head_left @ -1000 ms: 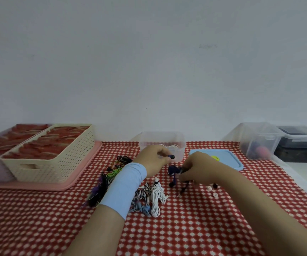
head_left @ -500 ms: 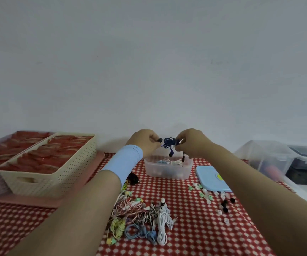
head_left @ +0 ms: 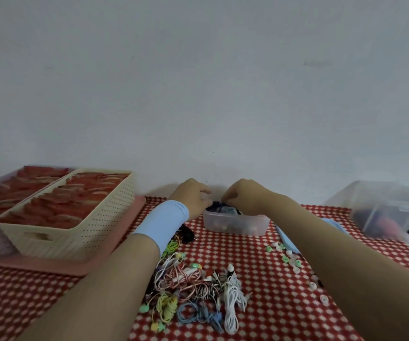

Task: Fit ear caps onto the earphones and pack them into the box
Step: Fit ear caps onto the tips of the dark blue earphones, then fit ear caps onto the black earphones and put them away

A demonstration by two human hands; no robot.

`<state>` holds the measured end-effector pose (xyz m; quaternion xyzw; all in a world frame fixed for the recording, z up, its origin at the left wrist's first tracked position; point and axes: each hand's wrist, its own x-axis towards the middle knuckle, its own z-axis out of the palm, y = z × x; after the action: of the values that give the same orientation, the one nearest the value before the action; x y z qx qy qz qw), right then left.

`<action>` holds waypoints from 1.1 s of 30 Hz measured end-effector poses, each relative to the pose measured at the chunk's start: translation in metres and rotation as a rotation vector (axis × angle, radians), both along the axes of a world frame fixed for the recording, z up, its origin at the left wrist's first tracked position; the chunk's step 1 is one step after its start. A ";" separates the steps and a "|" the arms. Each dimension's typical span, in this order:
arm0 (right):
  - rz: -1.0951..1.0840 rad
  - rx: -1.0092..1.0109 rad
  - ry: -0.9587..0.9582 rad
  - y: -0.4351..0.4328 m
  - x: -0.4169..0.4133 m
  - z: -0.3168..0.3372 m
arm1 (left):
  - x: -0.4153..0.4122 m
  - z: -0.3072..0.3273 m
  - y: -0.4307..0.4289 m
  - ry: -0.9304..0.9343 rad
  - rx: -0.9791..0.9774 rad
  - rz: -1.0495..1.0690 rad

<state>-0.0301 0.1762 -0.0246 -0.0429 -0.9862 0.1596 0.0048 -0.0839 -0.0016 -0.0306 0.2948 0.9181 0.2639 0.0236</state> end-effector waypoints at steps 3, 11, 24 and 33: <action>0.000 -0.007 0.037 -0.005 0.009 0.005 | 0.007 0.004 -0.007 0.055 0.009 0.001; 0.067 -0.115 0.113 -0.058 0.056 0.026 | 0.034 0.015 -0.044 0.074 -0.029 0.013; 0.106 0.285 -0.229 -0.140 0.015 -0.016 | 0.044 -0.002 -0.102 -0.164 -0.270 0.025; -0.054 -0.126 0.215 -0.101 0.051 0.008 | 0.052 0.017 -0.084 -0.088 0.060 0.006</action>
<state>0.0207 0.0753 -0.0165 -0.0521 -0.9665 0.2249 0.1122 -0.0323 -0.0855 -0.0135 0.2809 0.9086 0.3041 0.0542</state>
